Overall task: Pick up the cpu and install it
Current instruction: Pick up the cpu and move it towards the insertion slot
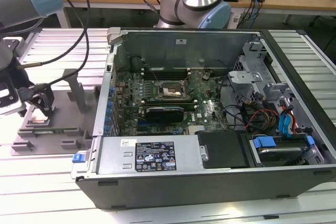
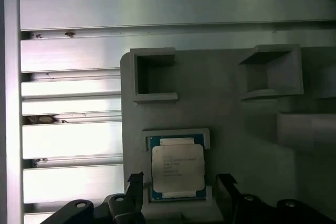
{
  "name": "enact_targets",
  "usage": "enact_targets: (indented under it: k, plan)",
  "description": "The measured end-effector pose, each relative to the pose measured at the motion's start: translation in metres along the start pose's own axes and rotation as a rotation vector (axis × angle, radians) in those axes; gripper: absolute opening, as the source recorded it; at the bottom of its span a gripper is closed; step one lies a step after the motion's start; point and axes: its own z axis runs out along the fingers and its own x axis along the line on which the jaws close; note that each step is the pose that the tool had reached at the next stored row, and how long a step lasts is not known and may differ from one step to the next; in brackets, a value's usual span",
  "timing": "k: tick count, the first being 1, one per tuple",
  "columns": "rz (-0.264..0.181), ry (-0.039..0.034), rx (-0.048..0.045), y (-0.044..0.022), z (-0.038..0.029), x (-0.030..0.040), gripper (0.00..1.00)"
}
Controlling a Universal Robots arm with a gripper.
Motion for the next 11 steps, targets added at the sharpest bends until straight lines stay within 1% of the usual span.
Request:
enact_targets:
  k: [4,6,10,11]
  plan:
    - [-0.007,0.0027,0.0007,0.0002,0.0055,-0.0015,0.66]
    - [-0.019,0.0038,0.0006,0.0013,0.0074,-0.0022,0.66]
    - [-0.080,0.0067,-0.0009,0.0024,0.0088,-0.0029,0.66]
    - [-0.088,0.0071,-0.0011,0.0026,0.0091,-0.0030,0.66]
